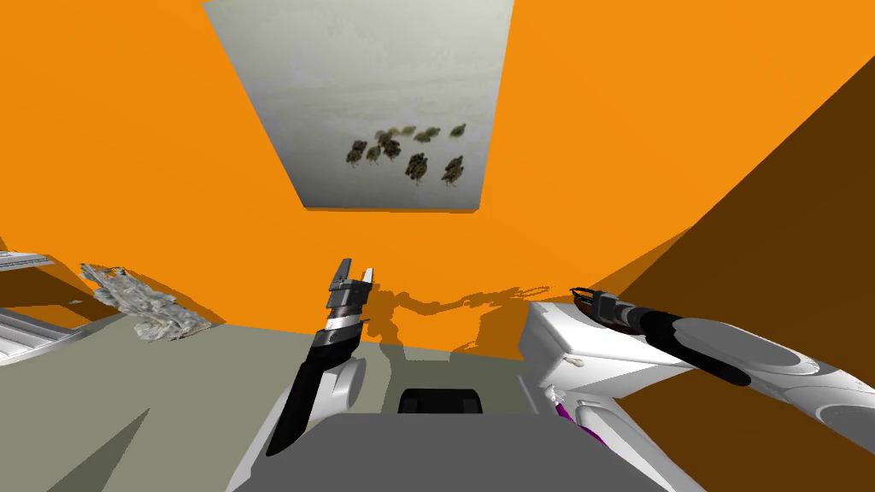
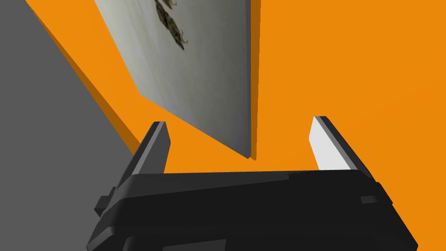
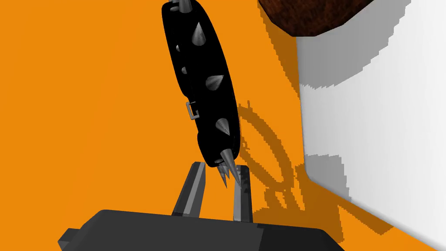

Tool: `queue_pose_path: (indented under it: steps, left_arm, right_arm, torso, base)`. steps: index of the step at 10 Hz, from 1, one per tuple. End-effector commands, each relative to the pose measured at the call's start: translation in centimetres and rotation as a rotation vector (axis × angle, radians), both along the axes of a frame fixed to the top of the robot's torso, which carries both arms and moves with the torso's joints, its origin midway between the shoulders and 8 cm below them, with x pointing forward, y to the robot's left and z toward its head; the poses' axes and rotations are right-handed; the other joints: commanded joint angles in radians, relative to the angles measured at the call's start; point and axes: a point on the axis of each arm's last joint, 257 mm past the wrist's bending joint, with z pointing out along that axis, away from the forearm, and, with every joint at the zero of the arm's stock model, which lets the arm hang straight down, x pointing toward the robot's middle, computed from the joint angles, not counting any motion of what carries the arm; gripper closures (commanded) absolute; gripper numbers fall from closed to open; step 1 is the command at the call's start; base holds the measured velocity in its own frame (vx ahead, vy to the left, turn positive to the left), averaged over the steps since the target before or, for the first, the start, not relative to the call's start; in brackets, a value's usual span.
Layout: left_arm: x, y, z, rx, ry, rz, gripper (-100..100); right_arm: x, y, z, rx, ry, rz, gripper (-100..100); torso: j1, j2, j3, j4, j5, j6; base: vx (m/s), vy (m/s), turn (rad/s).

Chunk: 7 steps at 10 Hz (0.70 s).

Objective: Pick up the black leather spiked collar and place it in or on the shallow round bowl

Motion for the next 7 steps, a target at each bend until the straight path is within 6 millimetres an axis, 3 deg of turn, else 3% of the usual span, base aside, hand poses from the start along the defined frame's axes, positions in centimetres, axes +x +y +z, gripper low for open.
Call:
queue_pose_path:
  steps: [1, 3, 7]
  left_arm:
    - [0.0, 0.0, 0.0, 0.000, 0.000, 0.000, 0]
    - [0.0, 0.0, 0.0, 0.000, 0.000, 0.000, 0]
    - [0.0, 0.0, 0.0, 0.000, 0.000, 0.000, 0]
  right_arm:
    - [-0.4, -0.2, 0.0, -0.032, 0.025, 0.013, 100]
    - [-1.1, -0.7, -0.3, -0.059, 0.055, 0.018, 100]
    - [-5.5, -3.5, -2.8, -0.079, 0.166, -0.035, 100]
  torso:
    - [0.000, 0.000, 0.000, 0.000, 0.000, 0.000]
    - [-0.003, -0.001, -0.001, 0.000, 0.000, 0.001]
    - [-0.006, -0.005, -0.003, -0.002, -0.002, 0.001]
  base:
    - [-0.042, -0.176, 0.057]
    - [-0.059, -0.195, 0.041]
    - [0.007, -0.196, 0.058]
